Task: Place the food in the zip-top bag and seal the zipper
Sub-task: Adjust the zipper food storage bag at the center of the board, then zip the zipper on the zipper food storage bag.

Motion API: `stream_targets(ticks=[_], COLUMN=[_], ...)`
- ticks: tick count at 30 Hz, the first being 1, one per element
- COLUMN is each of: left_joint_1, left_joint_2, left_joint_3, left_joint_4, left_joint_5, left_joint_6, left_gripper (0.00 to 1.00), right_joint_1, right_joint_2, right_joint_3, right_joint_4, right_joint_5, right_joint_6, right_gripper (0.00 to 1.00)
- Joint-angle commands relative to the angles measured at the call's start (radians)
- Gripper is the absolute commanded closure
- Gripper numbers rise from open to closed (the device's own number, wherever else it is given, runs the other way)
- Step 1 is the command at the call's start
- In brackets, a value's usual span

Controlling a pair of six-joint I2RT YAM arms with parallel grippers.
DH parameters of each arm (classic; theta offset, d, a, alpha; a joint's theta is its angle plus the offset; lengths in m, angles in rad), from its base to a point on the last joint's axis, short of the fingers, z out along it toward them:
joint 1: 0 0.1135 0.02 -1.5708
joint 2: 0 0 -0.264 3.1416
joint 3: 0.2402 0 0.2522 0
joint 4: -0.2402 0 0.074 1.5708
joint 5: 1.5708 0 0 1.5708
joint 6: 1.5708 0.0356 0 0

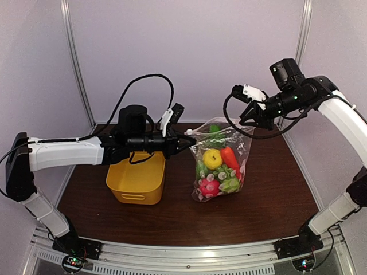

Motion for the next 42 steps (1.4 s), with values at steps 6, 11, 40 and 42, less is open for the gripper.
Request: stream_targets(ticks=[6,11,40,42], left_joint_1=[0.013,0.013,0.013,0.013], left_joint_2=[-0.017,-0.015,-0.014,-0.014], left_joint_3=[0.022,0.017,-0.011,-0.012], left_joint_4=[0.010,0.035,0.108,0.105], left_joint_5=[0.013,0.019,0.079,0.079], left_joint_6=[-0.032,-0.061,-0.041,-0.038], left_gripper=[1.00,1.00,1.00,1.00], right_joint_1=[0.101,0.197,0.258,0.257], right_joint_2=[0.031,0.106,0.255,0.264], right_joint_3=[0.123,0.146,0.111,0.115], right_joint_4=[0.003,0.059,0.275,0.278], right_joint_5=[-0.145,-0.141,-0.262,-0.253], right_joint_6=[0.023,0.056,0.146,0.152], right_gripper=[0.56,0.55,0.70,0.75])
